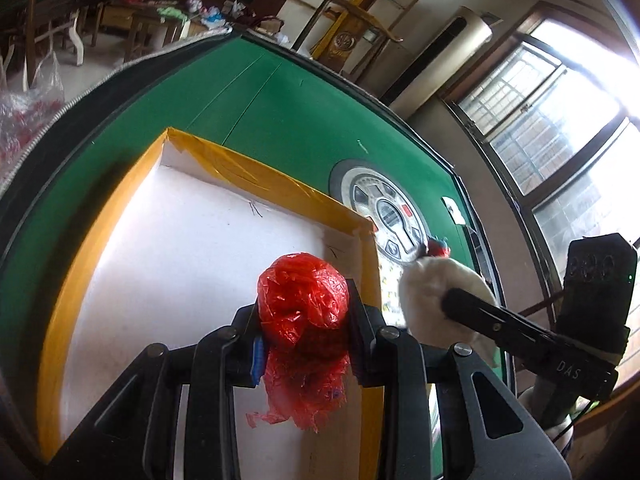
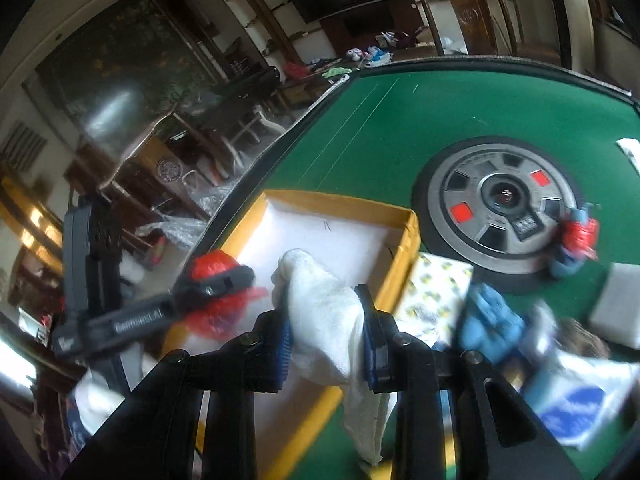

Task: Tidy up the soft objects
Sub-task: 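Carry the red bag and white cloth into the yellow box and release both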

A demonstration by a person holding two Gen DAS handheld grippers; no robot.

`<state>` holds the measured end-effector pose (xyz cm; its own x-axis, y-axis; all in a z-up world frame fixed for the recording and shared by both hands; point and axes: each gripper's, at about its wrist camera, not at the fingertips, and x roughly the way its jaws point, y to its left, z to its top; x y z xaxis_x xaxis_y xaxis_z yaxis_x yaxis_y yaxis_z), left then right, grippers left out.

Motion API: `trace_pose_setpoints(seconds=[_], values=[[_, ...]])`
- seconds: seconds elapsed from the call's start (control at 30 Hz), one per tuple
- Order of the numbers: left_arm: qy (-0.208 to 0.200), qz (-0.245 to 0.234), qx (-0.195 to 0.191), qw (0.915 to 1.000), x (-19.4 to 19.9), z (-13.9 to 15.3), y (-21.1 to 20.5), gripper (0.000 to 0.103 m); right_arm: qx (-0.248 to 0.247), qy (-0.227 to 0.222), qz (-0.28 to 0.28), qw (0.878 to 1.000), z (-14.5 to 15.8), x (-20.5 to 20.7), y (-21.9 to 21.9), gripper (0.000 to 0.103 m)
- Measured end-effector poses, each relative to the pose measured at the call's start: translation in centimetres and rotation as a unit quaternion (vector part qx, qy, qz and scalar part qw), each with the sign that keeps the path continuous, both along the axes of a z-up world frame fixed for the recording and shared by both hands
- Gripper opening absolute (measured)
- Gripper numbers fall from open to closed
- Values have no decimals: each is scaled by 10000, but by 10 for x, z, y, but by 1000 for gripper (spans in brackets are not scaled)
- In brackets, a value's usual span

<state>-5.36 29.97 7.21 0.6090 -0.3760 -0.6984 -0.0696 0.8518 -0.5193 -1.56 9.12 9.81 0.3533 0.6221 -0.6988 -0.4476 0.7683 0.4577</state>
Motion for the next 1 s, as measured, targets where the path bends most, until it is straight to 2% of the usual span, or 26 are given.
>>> trace_pose_setpoints(seconds=[0.17,0.3,0.37,0.4,0.43,0.5,0.67,0.8,1.0], values=[[251,237,-507,9981,28,-25,14,31,113,437,-330,9984,-20,34,20,26],[318,366,-718,9962,40,-36,21,49,-3,488,-463,9977,-25,43,34,28],[305,378,-873,9950,42,-37,24,60,-53,467,-547,9974,-25,44,37,35],[294,387,-951,9943,42,-37,25,63,-62,461,-568,9973,-25,45,39,45],[283,397,-996,9938,42,-36,29,63,-60,443,-574,9974,-24,45,40,54],[224,404,-1083,9930,39,-32,31,64,-47,338,-566,9978,-21,44,40,59],[128,486,-1260,9908,25,-22,39,64,-10,34,-608,9981,-4,36,26,59],[-75,580,-1139,9918,4,-8,42,64,42,-250,-723,9971,10,18,-5,61],[-232,552,-1169,9913,-26,3,28,69,-192,-778,-987,9919,20,-23,-57,67]])
